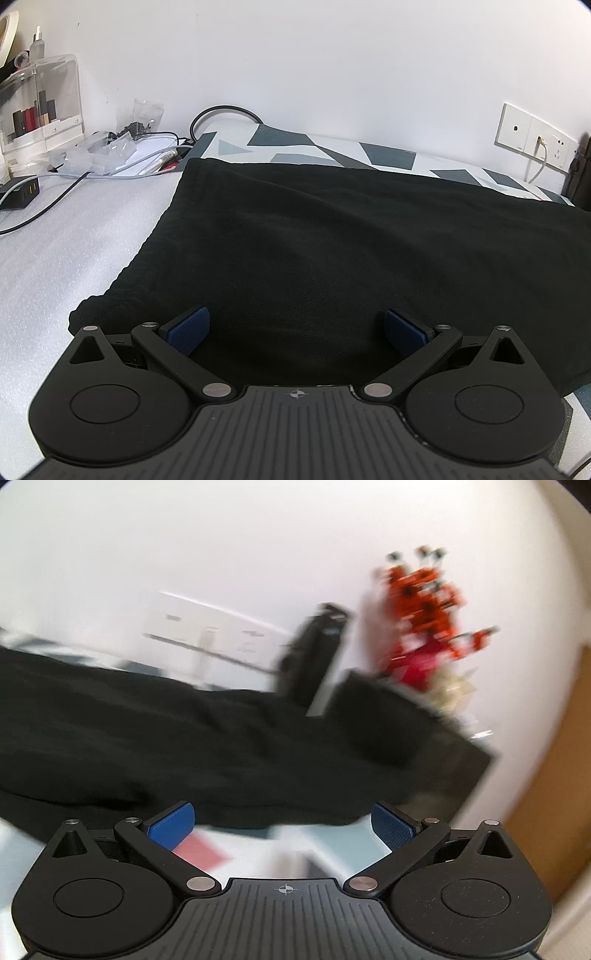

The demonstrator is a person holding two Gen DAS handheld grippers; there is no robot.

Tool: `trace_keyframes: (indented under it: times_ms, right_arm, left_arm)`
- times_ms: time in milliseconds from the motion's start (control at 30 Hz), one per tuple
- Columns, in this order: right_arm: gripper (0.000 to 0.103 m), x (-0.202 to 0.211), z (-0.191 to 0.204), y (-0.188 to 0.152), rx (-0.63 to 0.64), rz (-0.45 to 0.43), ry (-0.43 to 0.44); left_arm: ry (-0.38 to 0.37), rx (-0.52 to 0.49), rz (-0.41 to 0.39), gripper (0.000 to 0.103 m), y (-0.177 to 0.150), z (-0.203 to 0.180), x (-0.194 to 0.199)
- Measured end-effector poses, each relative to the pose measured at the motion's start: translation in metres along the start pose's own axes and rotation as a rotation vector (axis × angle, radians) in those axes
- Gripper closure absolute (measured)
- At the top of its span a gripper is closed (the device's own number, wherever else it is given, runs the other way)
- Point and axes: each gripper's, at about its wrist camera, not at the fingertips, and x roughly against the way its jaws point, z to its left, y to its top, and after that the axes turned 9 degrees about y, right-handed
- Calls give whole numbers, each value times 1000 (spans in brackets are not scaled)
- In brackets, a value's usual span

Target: Fold clothes

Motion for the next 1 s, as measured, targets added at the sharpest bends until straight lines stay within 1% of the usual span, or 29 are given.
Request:
trace_keyframes:
  times_ms: [33,100,167,233,300,467,600,767,833,900,933,967,1000]
  right_arm:
    - [1,-2,7,1,14,10,44]
    - [1,-9,25,3,66,24,85]
    - [1,-20,41,3,109,44,89]
    - [1,-33,49,5,127,76,72]
    - [1,-37,52,8,114,80,56]
    - [1,-34,33,1,77,122,3]
    - [1,-18,16,-12,2,135,33]
    - [2,-5,0,-14,-105,125,51]
    - [4,0,1,-9,-117,107,41]
    - [11,5,7,-4,-96,83,38]
    - [12,8,11,-1,-68,68,46]
    - [15,11,15,1,-37,52,56]
    - [23,14,19,4,-6,37,66]
  left_arm:
    - [1,1,0,0,0,0,0]
    - [4,3,0,0,0,0,0]
    - [6,5,-1,0,0,0,0]
    - [6,6,0,0,0,0,0]
    - [6,6,0,0,0,0,0]
    - [6,6,0,0,0,0,0]
    - [6,6,0,0,0,1,0]
    - [6,6,0,0,0,1,0]
    - [5,6,0,0,0,1,0]
    - [5,7,0,0,0,1,0]
    - [5,7,1,0,0,1,0]
    - [5,7,1,0,0,1,0]
    - [5,7,1,0,0,0,0]
